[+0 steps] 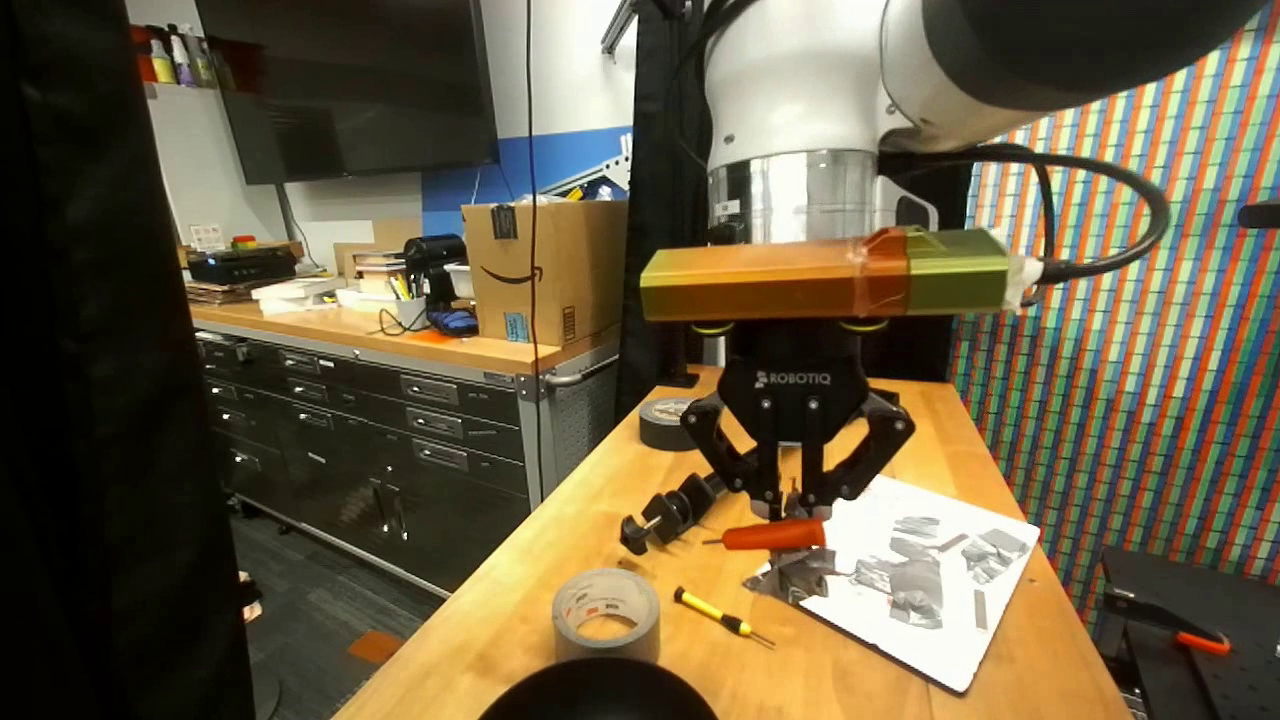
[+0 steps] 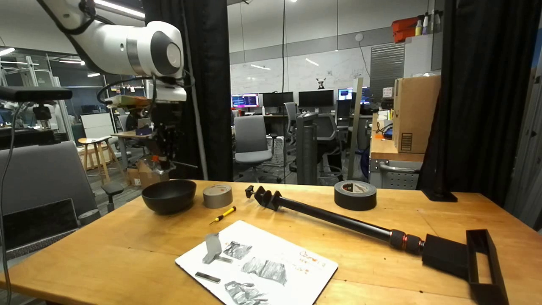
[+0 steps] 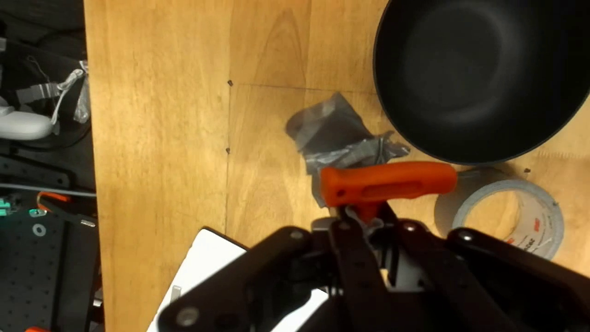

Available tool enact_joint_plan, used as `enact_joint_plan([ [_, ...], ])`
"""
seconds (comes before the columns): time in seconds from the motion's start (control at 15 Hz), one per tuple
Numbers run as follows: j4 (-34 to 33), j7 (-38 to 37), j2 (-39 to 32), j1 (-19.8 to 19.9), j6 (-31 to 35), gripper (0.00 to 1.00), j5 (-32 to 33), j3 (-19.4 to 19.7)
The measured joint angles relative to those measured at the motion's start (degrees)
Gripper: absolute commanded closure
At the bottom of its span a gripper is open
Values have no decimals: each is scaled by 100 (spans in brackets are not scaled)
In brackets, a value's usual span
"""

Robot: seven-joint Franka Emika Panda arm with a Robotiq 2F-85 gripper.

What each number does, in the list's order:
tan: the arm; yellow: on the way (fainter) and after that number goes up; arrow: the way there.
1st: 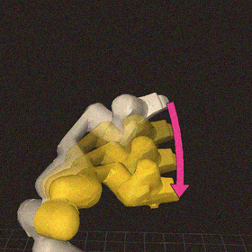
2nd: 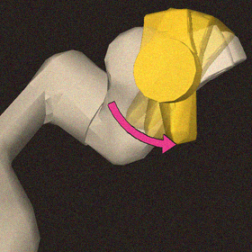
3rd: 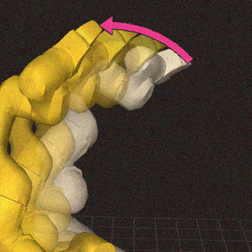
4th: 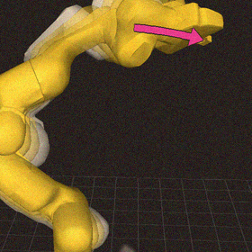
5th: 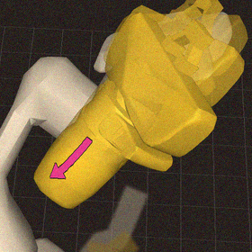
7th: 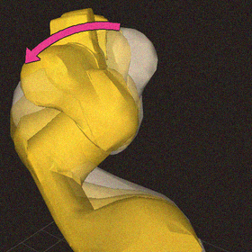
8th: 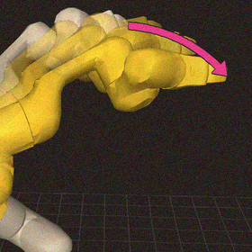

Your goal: Pick the orange object and put it in the bowl

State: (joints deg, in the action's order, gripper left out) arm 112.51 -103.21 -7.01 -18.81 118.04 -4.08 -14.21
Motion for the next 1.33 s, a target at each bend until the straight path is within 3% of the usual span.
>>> enact_joint_plan([
  [0.47, -1272, -149, -881, -381, -430, 95, 873, -123],
  [1.33, -2606, -70, -2292, -772, -452, 95, 917, -47],
])
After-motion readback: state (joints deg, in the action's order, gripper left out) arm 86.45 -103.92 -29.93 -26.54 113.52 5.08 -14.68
